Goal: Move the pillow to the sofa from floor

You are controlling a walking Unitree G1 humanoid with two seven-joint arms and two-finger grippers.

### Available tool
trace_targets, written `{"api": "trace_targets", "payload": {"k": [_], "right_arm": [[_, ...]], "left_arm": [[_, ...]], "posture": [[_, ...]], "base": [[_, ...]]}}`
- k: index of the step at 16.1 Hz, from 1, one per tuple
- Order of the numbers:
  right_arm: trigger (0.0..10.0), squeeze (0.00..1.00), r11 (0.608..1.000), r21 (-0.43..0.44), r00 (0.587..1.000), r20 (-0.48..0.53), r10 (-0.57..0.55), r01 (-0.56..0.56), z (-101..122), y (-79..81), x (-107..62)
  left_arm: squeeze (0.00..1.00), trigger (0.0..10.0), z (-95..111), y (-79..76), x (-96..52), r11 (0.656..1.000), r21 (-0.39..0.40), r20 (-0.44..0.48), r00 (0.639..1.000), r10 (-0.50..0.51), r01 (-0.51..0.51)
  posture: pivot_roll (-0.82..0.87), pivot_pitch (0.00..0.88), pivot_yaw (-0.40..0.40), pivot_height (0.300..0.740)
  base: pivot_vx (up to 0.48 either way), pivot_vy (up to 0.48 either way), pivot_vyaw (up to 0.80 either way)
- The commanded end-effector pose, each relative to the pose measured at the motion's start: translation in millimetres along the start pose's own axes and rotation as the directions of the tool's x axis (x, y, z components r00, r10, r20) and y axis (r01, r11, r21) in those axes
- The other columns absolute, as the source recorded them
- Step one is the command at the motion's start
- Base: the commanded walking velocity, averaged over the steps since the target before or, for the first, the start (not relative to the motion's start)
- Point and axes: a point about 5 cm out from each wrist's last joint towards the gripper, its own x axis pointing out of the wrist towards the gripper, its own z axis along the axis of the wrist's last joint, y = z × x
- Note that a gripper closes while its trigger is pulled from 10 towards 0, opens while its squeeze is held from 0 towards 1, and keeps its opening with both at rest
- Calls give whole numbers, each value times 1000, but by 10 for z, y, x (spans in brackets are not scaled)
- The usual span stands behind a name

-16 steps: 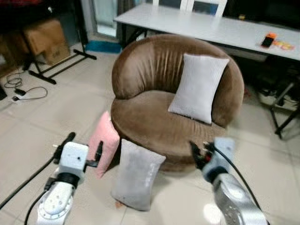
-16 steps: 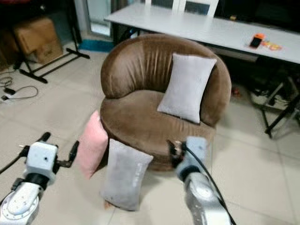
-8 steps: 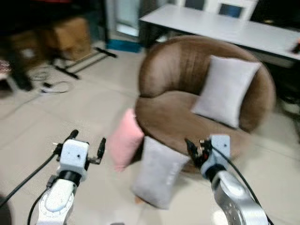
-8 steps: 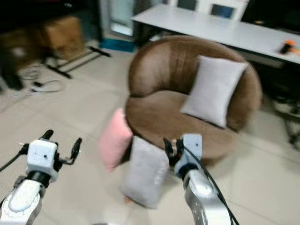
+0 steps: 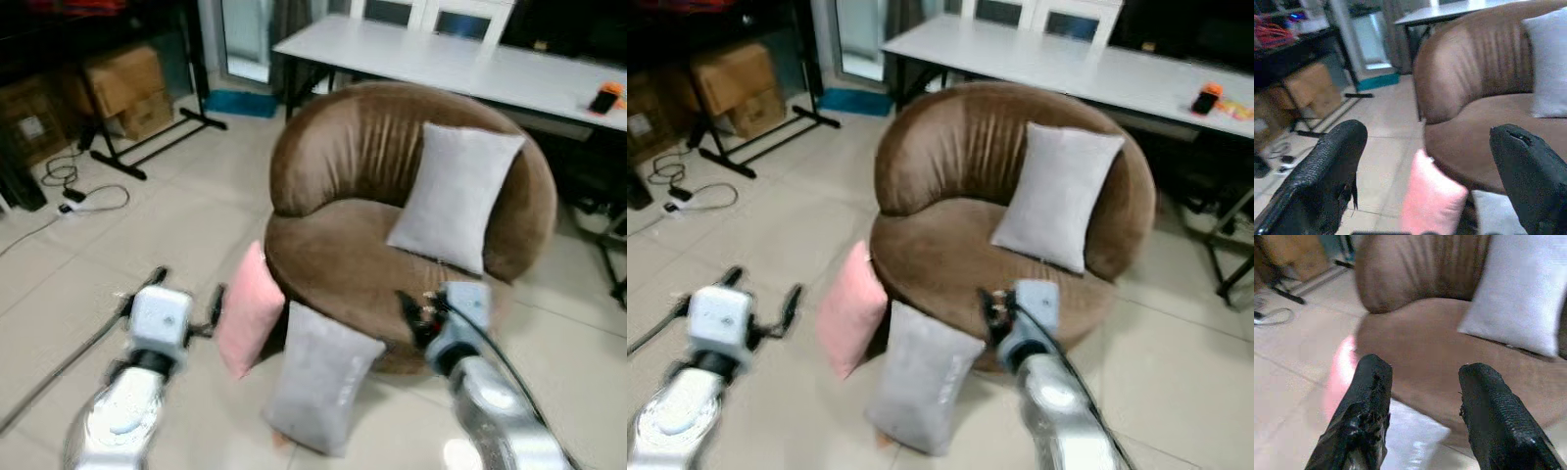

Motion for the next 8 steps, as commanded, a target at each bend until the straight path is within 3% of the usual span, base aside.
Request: {"api": "trace_targets", "payload": {"k": [1, 4, 6, 8], "right_arm": [[10000, 0, 1000, 12, 1000, 24, 8, -8, 47, 44, 28], [10000, 0, 1000, 16, 999, 33, -7, 7, 72, 13, 33], [10000, 0, 1000, 6, 999, 34, -10, 9, 71, -8, 37], [10000, 0, 1000, -2, 999, 43, -9, 9, 79, -17, 38]], "left_arm": [[90, 10000, -10, 71, -10, 1000, 12, -8, 1000, 15, -15], [86, 10000, -5, 70, 30, 1000, 13, 0, 1000, 9, -9], [86, 10000, -8, 47, 57, 1000, 10, 3, 1000, 7, -7], [86, 10000, -3, 31, 64, 1000, 7, 8, 1000, 8, -8]], "posture": [[-22, 0, -36, 740], [-32, 0, -38, 740], [-35, 0, -43, 740], [-33, 0, -46, 740]], "base": [[319, 0, 0], [319, 0, 0], [308, 0, -497], [294, 0, 0]]}}
